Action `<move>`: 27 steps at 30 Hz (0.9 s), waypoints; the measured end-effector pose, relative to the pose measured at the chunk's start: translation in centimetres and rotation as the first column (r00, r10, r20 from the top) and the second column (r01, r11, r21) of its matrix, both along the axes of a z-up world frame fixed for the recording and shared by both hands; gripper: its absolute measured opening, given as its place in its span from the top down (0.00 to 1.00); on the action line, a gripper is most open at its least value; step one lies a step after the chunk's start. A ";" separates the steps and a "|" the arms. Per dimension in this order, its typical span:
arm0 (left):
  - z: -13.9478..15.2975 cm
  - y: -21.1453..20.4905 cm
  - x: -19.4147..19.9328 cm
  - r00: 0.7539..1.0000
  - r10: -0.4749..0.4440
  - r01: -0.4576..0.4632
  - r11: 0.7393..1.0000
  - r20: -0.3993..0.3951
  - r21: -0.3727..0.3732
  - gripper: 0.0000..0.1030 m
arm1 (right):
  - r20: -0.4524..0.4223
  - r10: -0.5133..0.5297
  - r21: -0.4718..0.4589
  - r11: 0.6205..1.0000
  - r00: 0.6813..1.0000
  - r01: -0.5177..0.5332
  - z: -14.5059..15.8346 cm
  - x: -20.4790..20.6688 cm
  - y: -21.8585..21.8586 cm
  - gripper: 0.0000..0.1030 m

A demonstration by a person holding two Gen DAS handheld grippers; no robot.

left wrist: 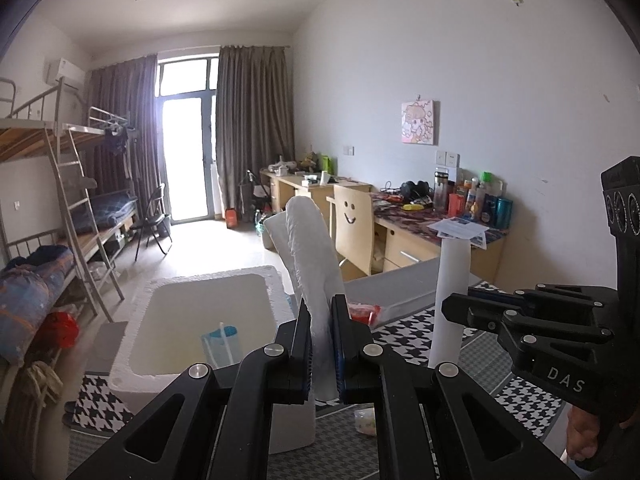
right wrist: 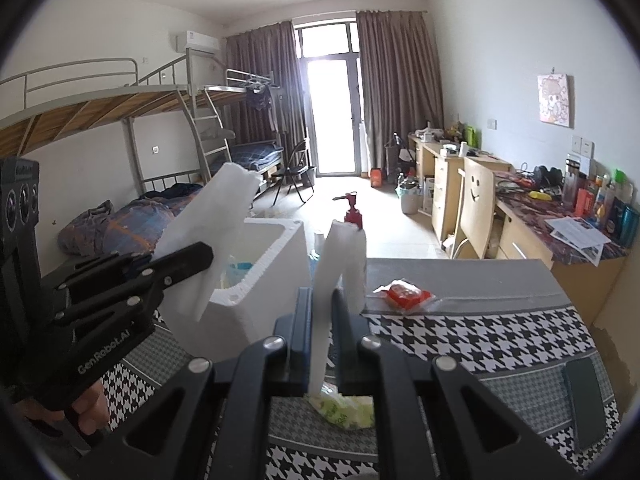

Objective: Organize soft objects
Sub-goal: 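Lift and carry the tissue and roll with both tools over the foam box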

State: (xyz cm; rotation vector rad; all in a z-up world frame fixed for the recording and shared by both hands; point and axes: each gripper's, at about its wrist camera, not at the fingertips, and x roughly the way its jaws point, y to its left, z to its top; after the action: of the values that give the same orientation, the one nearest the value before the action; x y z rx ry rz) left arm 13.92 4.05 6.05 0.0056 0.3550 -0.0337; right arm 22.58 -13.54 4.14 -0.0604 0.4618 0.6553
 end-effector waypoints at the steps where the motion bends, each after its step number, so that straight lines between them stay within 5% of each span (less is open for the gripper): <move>1: 0.0 0.1 0.1 1.000 0.004 -0.004 1.000 0.001 -0.001 0.91 | 0.000 0.007 0.002 1.000 1.000 -0.007 0.1 0.1 0.2 0.89; 27: 0.8 2.8 1.4 0.992 0.126 -0.126 0.992 0.006 0.010 0.91 | -0.016 0.121 -0.008 0.993 0.993 -0.121 1.5 1.7 4.8 0.89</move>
State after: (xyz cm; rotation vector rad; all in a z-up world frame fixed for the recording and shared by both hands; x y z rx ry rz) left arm 15.29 6.88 6.83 -0.0067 0.3497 0.0926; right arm 24.33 -8.73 5.60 -0.0922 0.4791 0.7731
